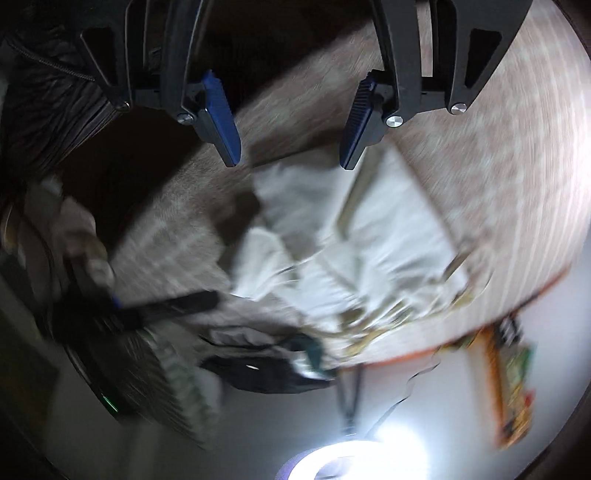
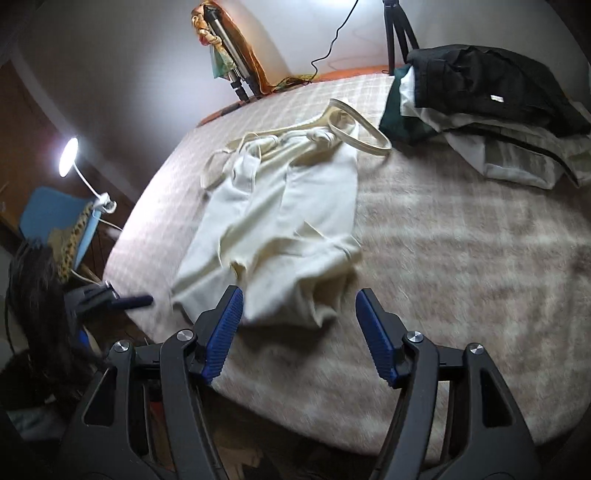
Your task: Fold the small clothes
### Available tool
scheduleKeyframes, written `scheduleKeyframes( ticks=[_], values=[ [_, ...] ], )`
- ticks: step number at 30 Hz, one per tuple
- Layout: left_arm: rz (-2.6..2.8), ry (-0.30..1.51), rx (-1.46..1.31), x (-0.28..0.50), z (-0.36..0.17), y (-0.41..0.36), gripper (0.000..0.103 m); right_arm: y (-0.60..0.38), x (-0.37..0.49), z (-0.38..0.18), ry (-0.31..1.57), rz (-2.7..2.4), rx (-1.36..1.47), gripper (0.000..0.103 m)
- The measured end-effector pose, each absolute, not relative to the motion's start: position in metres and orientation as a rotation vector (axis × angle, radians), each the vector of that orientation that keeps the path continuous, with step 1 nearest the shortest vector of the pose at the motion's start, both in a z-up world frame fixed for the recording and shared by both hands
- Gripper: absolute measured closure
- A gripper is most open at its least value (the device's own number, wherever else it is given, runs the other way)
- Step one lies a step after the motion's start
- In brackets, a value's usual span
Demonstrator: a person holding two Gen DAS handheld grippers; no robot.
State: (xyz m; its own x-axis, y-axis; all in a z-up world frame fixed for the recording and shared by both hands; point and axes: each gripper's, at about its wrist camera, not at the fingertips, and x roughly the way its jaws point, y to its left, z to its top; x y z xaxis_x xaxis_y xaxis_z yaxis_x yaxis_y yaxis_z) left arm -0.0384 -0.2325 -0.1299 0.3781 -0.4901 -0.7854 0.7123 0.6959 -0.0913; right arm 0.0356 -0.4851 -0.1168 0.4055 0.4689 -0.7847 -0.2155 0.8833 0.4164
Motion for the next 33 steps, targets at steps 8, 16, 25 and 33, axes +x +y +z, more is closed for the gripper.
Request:
scheduleKeyframes(
  ticks=[8,16,25,33],
  values=[
    [-0.814,0.876,0.559,-0.035,-0.166,-0.284,0.052,-0.485,0.062,-0.145,1.141,0.396,0.324,0.049],
    [-0.880,0.996,0.212,0.001,-0.149,-0.250,0.100,-0.480,0.065,-0.140,1.089,0.410,0.263,0.097],
    [-0.681,0.995,-0.132,0.057,-0.128,-0.175,0.094,-0.474,0.096,-0.116,0.988,0.386,0.178,0.098],
    [-0.568,1.052,-0.194,0.062,-0.150,-0.135,0.046,-0.509,0.078,-0.127,1.055,0.413,0.289,0.064]
  ],
)
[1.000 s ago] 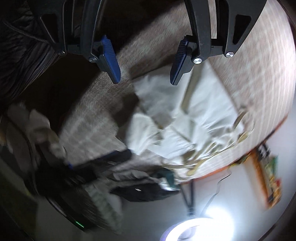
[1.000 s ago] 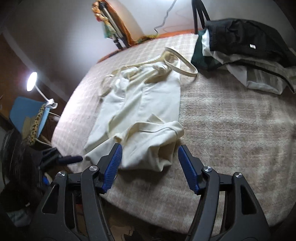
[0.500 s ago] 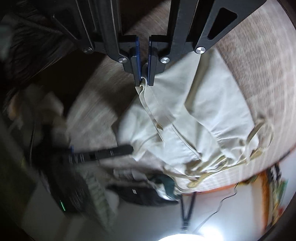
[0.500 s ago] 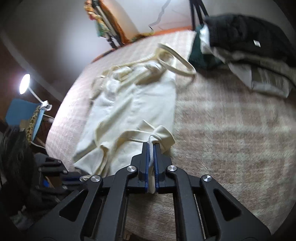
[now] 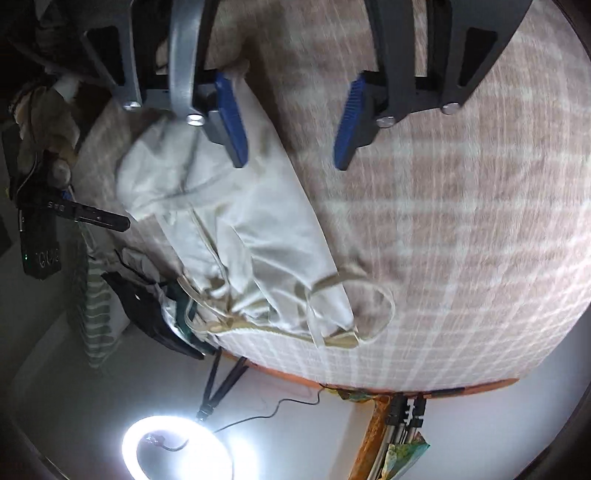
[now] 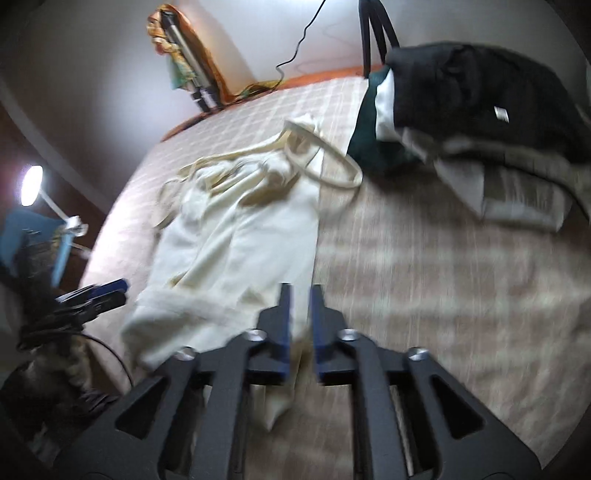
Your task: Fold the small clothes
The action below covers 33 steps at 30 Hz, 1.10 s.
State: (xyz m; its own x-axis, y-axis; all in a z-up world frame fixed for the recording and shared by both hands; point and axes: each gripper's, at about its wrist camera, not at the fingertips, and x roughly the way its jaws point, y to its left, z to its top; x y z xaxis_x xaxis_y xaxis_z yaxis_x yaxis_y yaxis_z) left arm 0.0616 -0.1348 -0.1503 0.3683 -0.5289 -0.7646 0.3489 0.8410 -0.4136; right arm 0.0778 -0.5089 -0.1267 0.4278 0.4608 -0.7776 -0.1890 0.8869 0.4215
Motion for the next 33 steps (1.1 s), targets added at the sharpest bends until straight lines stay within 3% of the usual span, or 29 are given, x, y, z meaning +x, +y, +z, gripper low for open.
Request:
scheduleKeyframes(
  ticks=[1,2,4,6,11,12,13,14,15,17,18,19,24,27,30,32,33],
  values=[
    [-0.586,1.063,-0.219,0.058,-0.151,-0.132,0.041,-0.514,0.065,-0.125,1.028,0.452,0.314,0.048],
    [-0.602,1.067,-0.244,0.053,-0.151,-0.130,0.039,-0.519,0.055,-0.124,1.006,0.477,0.331,0.045],
    [-0.632,1.082,-0.265,0.044,-0.154,-0.135,0.031,-0.523,0.039,-0.124,0.993,0.525,0.352,0.045],
    [-0.658,1.108,-0.251,0.039,-0.160,-0.145,0.029,-0.518,0.028,-0.125,0.994,0.563,0.318,0.045],
    [-0.635,1.102,-0.217,0.039,-0.160,-0.160,0.031,-0.479,0.023,-0.135,1.015,0.603,0.139,0.045],
    [-0.633,1.099,-0.223,0.040,-0.161,-0.160,0.047,-0.473,0.022,-0.137,1.014,0.612,0.103,0.045],
    [-0.629,1.117,-0.226,0.044,-0.163,-0.161,0.079,-0.461,0.021,-0.140,1.010,0.615,0.040,0.045],
    [-0.625,1.139,-0.238,0.047,-0.167,-0.162,0.087,-0.455,0.021,-0.143,1.007,0.609,0.002,0.045],
    [-0.625,1.140,-0.262,0.048,-0.169,-0.161,0.087,-0.448,0.022,-0.147,1.010,0.599,-0.042,0.045],
    [-0.630,1.149,-0.296,0.049,-0.168,-0.159,0.097,-0.439,0.028,-0.154,1.039,0.562,-0.104,0.063],
    [-0.629,1.142,-0.313,0.048,-0.166,-0.156,0.098,-0.439,0.030,-0.153,1.045,0.540,-0.117,0.084],
    [-0.632,1.131,-0.332,0.047,-0.161,-0.153,0.099,-0.442,0.033,-0.149,1.057,0.550,-0.095,0.095],
    [-0.593,1.108,-0.306,0.030,-0.147,-0.140,0.096,-0.464,0.034,-0.115,1.093,0.663,0.039,0.097],
    [-0.539,1.142,-0.216,0.026,-0.158,-0.136,0.064,-0.460,0.035,-0.128,1.201,0.639,-0.047,0.096],
    [-0.531,1.128,-0.241,0.028,-0.157,-0.128,0.064,-0.457,0.033,-0.132,1.215,0.626,-0.075,0.089],
    [-0.544,1.092,-0.221,0.030,-0.151,-0.128,0.057,-0.463,0.032,-0.125,1.175,0.654,-0.007,0.061],
    [-0.544,1.071,-0.203,0.031,-0.147,-0.129,0.052,-0.466,0.034,-0.123,1.153,0.659,0.022,0.034]
  ],
)
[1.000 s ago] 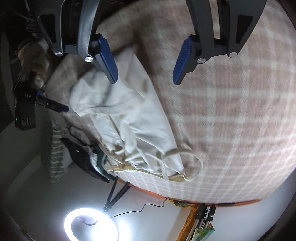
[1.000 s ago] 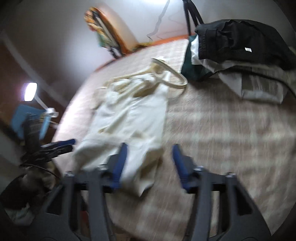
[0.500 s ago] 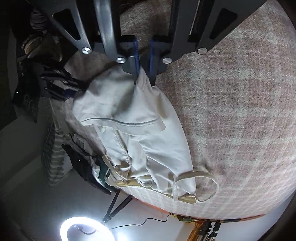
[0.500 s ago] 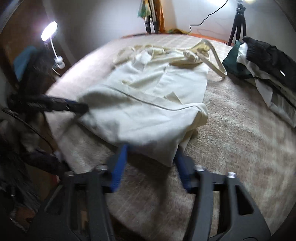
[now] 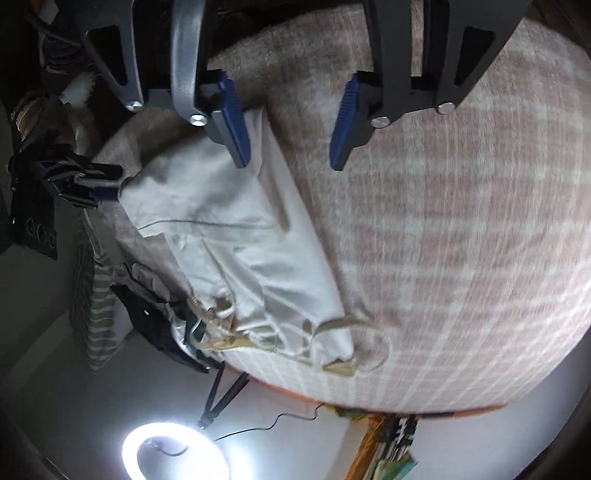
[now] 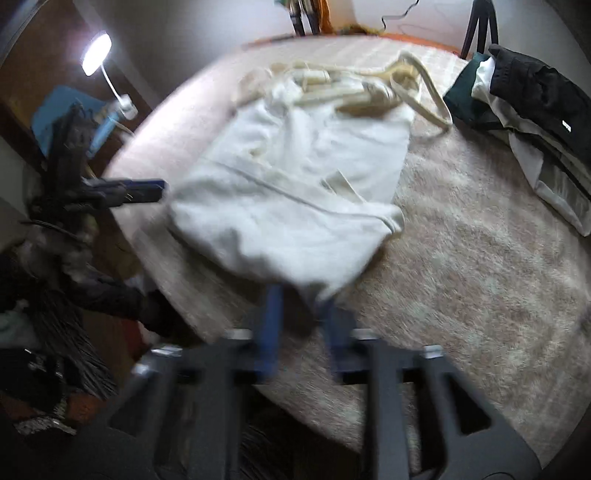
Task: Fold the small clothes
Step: 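Grasp the hem edge with the right gripper while the left gripper releases it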
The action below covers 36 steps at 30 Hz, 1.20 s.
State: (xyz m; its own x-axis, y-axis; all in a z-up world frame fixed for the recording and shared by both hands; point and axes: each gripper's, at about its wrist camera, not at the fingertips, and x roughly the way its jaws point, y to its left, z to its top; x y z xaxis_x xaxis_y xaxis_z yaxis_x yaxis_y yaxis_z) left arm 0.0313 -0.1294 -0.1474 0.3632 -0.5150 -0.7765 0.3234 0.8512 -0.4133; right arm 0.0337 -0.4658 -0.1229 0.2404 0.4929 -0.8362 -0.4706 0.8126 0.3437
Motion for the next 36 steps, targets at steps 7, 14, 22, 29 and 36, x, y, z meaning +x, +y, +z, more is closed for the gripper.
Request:
scheduleKeyframes(
  ticks=[7,14,22,29,36],
  values=[
    [-0.596,1.031,-0.059,0.058,-0.142,-0.168,0.042,-0.476,0.062,-0.126,1.133,0.605,0.131,0.033],
    [-0.607,1.048,0.052,0.068,-0.157,-0.192,0.057,-0.468,0.068,-0.140,1.181,0.554,0.049,0.064],
    [-0.612,0.955,0.114,0.056,-0.149,-0.191,0.100,-0.459,0.055,-0.120,1.061,0.541,-0.053,0.097],
    [-0.607,0.893,0.210,0.044,-0.144,-0.193,0.086,-0.433,0.047,-0.102,0.992,0.561,-0.215,0.098],
    [-0.627,0.880,0.256,0.054,-0.149,-0.206,0.059,-0.428,0.046,-0.103,0.998,0.566,-0.222,0.098]
  ],
)
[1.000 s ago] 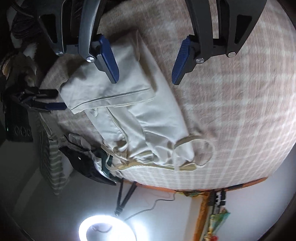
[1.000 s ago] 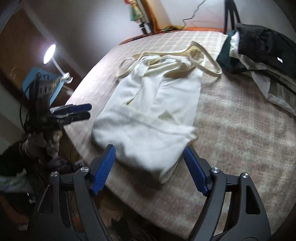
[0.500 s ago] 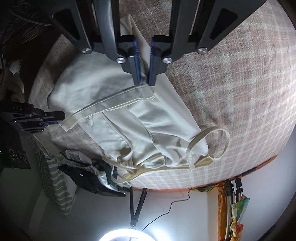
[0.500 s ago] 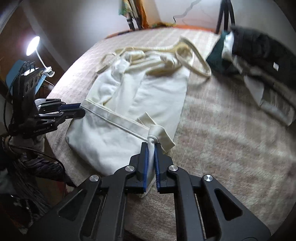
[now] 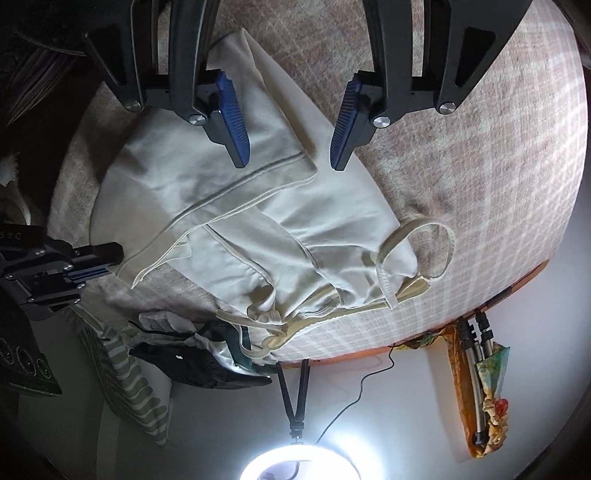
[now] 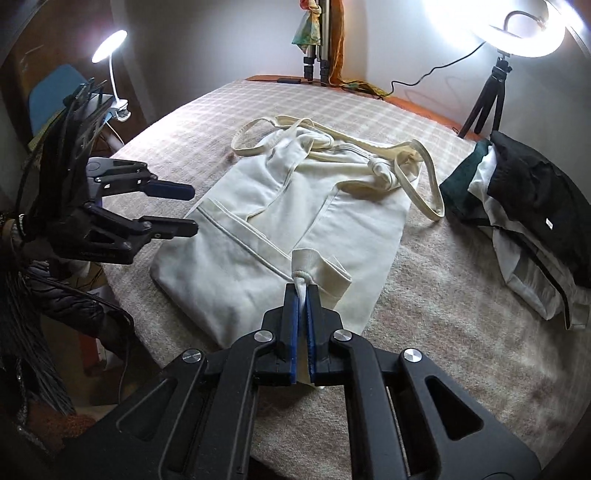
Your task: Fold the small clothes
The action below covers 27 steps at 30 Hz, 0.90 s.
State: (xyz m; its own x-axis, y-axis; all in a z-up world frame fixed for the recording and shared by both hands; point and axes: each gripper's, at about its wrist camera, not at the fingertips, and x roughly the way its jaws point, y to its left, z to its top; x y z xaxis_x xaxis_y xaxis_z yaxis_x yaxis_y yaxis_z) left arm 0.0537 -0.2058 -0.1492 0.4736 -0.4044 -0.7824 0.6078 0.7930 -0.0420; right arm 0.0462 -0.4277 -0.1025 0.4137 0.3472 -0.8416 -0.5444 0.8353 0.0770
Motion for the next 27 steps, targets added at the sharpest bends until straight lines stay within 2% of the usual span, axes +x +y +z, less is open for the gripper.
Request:
scheduleKeyframes(
  ticks=[2,3,5,6,16,23,27],
  values=[
    [-0.644,0.911,0.266,0.058,-0.156,-0.211,0.069,-0.428,0.046,-0.103,1.001,0.560,-0.218,0.098],
    [-0.644,0.922,0.255,0.061,-0.159,-0.211,0.081,-0.428,0.045,-0.103,1.000,0.559,-0.220,0.098],
    [-0.640,0.925,0.211,0.063,-0.160,-0.207,0.091,-0.424,0.042,-0.102,0.994,0.576,-0.218,0.098],
    [-0.639,0.920,0.189,0.062,-0.159,-0.205,0.100,-0.422,0.040,-0.100,0.988,0.591,-0.220,0.098],
    [-0.602,0.807,0.180,0.006,-0.124,-0.174,0.101,-0.398,0.001,-0.074,0.920,0.855,-0.273,0.098],
    [-0.534,0.769,0.234,0.040,-0.132,-0.198,0.101,-0.464,0.079,-0.120,1.041,0.678,0.003,0.098],
    [-0.523,0.780,0.268,0.056,-0.141,-0.204,0.101,-0.476,0.092,-0.137,1.068,0.594,-0.008,0.098]
  ],
)
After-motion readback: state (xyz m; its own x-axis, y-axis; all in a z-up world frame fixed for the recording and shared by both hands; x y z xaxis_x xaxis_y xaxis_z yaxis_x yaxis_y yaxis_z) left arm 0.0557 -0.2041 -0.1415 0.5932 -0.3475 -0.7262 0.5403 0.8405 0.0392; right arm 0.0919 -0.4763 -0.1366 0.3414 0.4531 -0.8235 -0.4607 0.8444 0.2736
